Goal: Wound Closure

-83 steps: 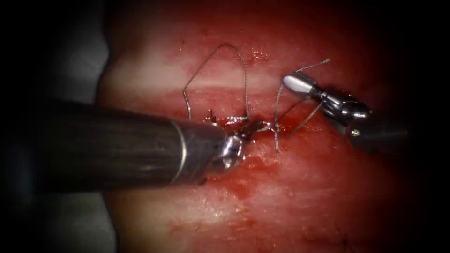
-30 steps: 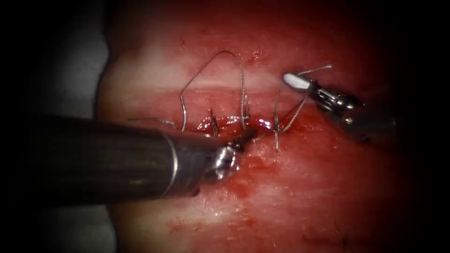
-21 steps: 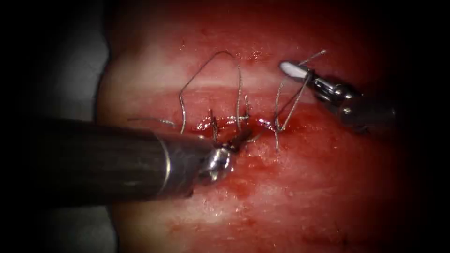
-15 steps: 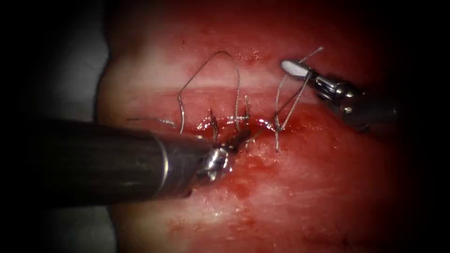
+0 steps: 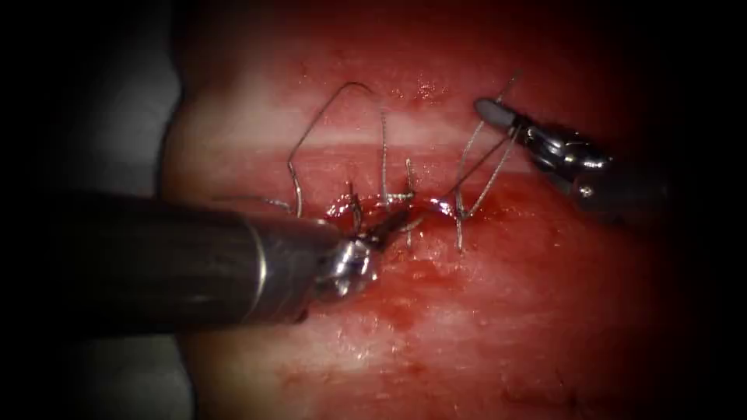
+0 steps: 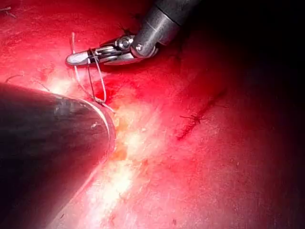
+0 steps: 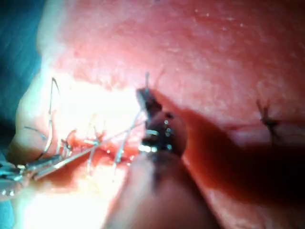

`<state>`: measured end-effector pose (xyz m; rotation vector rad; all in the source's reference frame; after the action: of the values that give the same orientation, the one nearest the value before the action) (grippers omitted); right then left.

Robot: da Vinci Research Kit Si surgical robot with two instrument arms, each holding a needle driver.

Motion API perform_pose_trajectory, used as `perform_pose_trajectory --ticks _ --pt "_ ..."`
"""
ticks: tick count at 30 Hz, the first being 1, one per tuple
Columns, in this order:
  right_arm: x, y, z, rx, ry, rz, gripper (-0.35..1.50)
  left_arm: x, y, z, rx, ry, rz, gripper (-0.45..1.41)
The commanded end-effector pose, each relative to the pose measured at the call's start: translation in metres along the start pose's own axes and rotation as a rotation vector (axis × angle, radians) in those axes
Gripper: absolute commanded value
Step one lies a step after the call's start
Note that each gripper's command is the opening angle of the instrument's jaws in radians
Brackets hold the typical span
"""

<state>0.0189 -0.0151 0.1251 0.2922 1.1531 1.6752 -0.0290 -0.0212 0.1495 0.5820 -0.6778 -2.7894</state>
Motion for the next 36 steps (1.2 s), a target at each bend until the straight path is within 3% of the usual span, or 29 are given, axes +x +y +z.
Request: perform_pose_trajectory --ticks 1,5,6,7,8,10,12,21,26,27,36 --pt "-0.0015 -0.0002 -0.0004 0.009 -0.001 -0.003 -0.35 0.0000 0.0004 0.0003 -0.011 0.001 -0.006 -0.45" --pt "-0.0021 -0.0011 -0.0016 0.052 0.022 -0.030 -0.35 -0.0014 -0.0013 0.0009 -0.047 -0.007 -0.027 -0.45" --pt "-0.0023 -0.0014 -0.0019 0.061 0.033 -0.027 -0.35 -0.0017 -0.0017 0.0012 -0.083 -0.008 -0.029 -0.38" --pt "-0.0026 -0.0016 -0.0022 0.064 0.040 -0.049 -0.35 -0.0020 -0.0020 0.0016 -0.109 -0.010 -0.032 -0.18" --pt "-0.0029 -0.0020 -0.0025 0.070 0.052 -0.082 -0.35 -0.0023 -0.0024 0.0022 -0.129 -0.013 -0.037 -0.15" --pt "-0.0036 -0.0025 -0.0031 0.075 0.054 -0.122 -0.35 -0.0028 -0.0030 0.0031 -0.132 -0.018 -0.051 -0.20" --pt "-0.0045 -0.0030 -0.0036 0.092 0.043 -0.153 -0.35 -0.0035 -0.0039 0.0041 -0.138 -0.007 -0.068 -0.45" --pt "-0.0078 -0.0051 -0.0056 0.176 -0.017 -0.226 -0.35 -0.0073 -0.0100 0.0080 -0.171 0.037 -0.129 -0.45" --pt "-0.0093 -0.0061 -0.0066 0.189 -0.035 -0.275 -0.35 -0.0095 -0.0150 0.0097 -0.184 0.032 -0.156 -0.45" --pt "-0.0097 -0.0064 -0.0069 0.215 -0.051 -0.295 -0.35 -0.0106 -0.0175 0.0105 -0.191 0.014 -0.172 -0.45" --pt "-0.0108 -0.0056 -0.0070 0.326 -0.120 -0.480 -0.35 -0.0126 -0.0220 0.0133 -0.196 -0.019 -0.213 -0.45"
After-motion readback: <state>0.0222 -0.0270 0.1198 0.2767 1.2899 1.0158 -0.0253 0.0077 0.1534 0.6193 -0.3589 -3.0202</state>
